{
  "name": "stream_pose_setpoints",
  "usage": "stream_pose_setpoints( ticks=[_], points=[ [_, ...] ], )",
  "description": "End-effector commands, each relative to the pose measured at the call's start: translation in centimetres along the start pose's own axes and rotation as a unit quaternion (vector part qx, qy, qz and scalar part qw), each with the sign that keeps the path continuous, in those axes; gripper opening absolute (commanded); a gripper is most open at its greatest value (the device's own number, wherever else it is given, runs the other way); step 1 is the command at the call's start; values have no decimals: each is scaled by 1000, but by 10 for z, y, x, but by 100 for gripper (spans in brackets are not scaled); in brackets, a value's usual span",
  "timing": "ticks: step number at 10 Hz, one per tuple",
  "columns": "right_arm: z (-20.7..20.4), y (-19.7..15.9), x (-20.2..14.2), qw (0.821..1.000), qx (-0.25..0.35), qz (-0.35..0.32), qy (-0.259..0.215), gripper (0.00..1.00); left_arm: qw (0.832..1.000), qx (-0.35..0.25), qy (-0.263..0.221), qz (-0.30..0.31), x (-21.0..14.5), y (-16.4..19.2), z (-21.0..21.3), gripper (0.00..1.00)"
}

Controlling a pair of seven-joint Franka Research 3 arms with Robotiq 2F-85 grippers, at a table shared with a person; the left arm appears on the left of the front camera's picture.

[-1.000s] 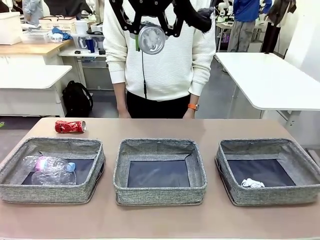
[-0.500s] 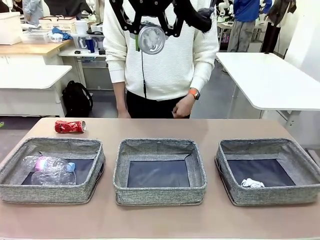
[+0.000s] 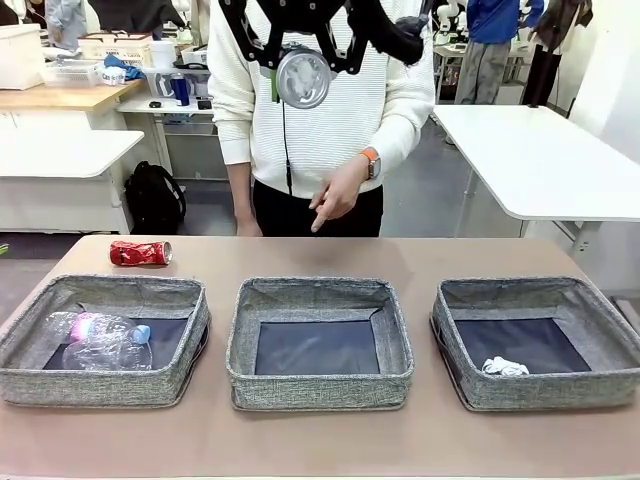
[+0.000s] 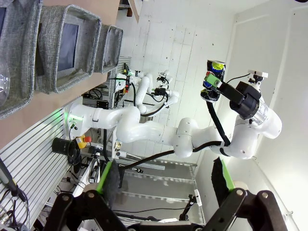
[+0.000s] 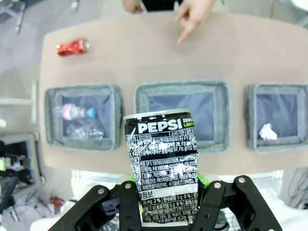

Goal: Sort the waste into the appropriate baskets.
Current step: Place the picked waste into the Fabric basket indicated by the person.

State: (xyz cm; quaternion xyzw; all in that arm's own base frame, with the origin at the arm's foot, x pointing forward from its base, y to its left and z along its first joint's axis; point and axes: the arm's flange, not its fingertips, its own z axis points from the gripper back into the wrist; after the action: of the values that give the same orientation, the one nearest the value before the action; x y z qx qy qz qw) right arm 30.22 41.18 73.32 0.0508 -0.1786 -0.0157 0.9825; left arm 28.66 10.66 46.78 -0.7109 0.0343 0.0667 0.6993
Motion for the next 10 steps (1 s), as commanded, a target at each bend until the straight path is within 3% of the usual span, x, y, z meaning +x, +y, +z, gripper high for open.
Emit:
stream_pose_setpoints(
  ticks=[1, 8, 10],
  points=[
    [1, -2, -2, 1000, -1, -4, 0, 34, 1000, -9, 3, -10, -2, -2, 0, 100],
    [0, 0, 0, 1000, 0, 0, 0, 34, 1000, -9, 3, -10, -2, -2, 0, 100],
    [-58, -12, -14, 999, 31, 36, -3, 34, 1000, -9, 3, -10, -2, -2, 0, 100]
  ],
)
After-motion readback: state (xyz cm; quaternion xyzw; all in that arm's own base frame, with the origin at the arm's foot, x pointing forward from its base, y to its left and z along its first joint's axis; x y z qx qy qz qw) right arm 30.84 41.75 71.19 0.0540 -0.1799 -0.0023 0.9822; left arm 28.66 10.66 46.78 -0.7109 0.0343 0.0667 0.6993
